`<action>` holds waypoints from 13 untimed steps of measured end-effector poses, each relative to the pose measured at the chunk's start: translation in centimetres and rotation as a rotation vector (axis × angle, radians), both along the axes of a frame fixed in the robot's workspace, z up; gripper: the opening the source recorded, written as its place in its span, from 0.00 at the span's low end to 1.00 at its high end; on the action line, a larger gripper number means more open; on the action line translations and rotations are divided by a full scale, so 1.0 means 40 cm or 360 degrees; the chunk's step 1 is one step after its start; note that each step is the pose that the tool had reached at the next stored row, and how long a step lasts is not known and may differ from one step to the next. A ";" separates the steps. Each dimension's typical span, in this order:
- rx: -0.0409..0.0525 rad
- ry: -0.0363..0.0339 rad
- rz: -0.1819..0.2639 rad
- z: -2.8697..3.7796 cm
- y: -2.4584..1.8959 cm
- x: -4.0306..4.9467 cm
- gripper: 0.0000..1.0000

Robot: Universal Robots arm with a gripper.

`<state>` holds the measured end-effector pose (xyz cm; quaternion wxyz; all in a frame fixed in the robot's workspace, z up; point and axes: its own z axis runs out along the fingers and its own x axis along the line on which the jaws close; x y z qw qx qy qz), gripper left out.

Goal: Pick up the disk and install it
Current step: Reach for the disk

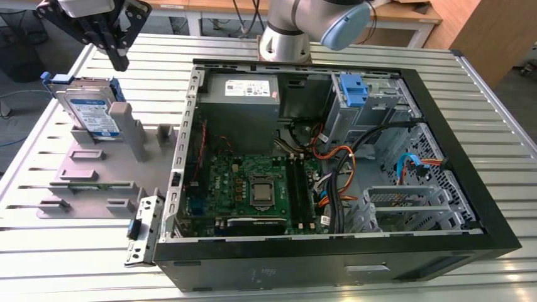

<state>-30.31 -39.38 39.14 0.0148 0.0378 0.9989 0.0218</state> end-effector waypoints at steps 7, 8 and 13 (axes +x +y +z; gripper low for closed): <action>0.0000 0.0000 0.0000 0.000 0.000 -0.013 0.11; 0.0000 0.0000 0.0000 0.000 0.000 -0.013 0.11; 0.0000 0.0000 0.0000 0.000 0.000 -0.017 0.11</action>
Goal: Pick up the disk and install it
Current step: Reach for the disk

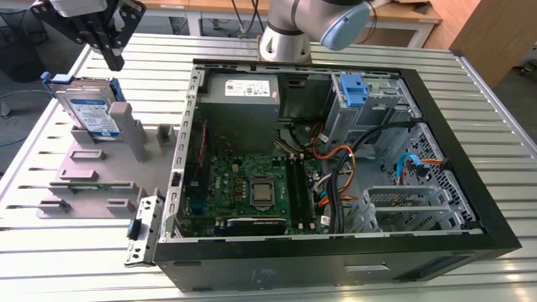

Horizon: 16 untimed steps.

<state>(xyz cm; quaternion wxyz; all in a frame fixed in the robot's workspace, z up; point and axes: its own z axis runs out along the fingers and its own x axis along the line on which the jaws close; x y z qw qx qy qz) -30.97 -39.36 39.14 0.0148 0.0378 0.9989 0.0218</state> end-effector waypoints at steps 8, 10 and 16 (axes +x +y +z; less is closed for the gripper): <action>0.0000 0.0000 0.0000 0.000 0.000 -0.007 0.11; 0.0000 0.0000 0.0000 0.000 0.000 -0.011 0.11; 0.0000 0.0000 0.0000 -0.001 0.001 -0.026 0.11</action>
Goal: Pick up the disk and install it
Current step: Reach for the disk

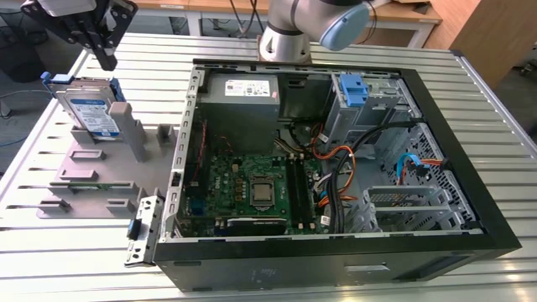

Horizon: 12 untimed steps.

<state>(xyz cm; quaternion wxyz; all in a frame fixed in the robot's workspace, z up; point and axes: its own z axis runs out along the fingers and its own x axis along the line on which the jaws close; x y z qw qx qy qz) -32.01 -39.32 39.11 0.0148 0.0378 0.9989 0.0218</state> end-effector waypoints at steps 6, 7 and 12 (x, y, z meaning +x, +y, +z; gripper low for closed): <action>0.0000 0.0000 0.0000 -0.001 0.001 -0.018 0.11; 0.0000 0.0000 0.0000 -0.001 0.002 -0.020 0.11; 0.0000 0.0000 0.0000 -0.006 0.012 -0.029 0.11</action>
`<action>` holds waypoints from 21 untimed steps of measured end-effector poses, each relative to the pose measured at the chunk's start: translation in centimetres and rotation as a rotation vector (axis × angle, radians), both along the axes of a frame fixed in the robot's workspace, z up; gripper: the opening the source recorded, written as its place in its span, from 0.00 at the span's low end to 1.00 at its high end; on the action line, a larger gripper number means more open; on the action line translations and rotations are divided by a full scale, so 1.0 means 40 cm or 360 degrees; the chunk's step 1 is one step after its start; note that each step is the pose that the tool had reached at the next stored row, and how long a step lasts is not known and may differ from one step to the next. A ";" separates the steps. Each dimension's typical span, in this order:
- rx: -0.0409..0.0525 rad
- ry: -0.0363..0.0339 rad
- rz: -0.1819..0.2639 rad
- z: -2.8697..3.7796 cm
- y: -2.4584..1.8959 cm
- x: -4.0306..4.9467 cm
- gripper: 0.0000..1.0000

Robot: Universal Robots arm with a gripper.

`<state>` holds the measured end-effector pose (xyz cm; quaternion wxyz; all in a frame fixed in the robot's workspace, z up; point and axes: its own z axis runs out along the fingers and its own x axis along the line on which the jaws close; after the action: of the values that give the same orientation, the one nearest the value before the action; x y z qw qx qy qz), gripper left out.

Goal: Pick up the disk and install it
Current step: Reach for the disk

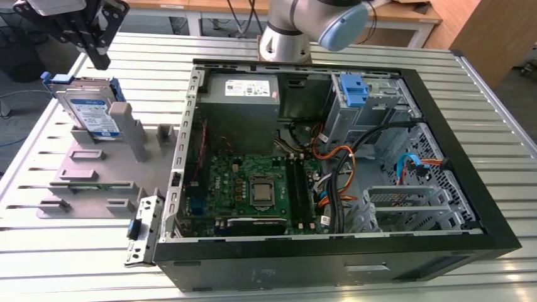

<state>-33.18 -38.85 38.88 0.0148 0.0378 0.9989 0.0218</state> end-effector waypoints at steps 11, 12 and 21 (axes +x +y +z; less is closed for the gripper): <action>0.0000 0.0000 0.0000 -0.010 0.034 -0.043 0.11; 0.0000 0.0000 0.0000 -0.011 0.038 -0.049 0.11; -0.0001 0.0000 0.0000 -0.023 0.060 -0.094 0.11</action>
<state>-36.95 -36.46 37.97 0.0148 0.0378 0.9989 0.0216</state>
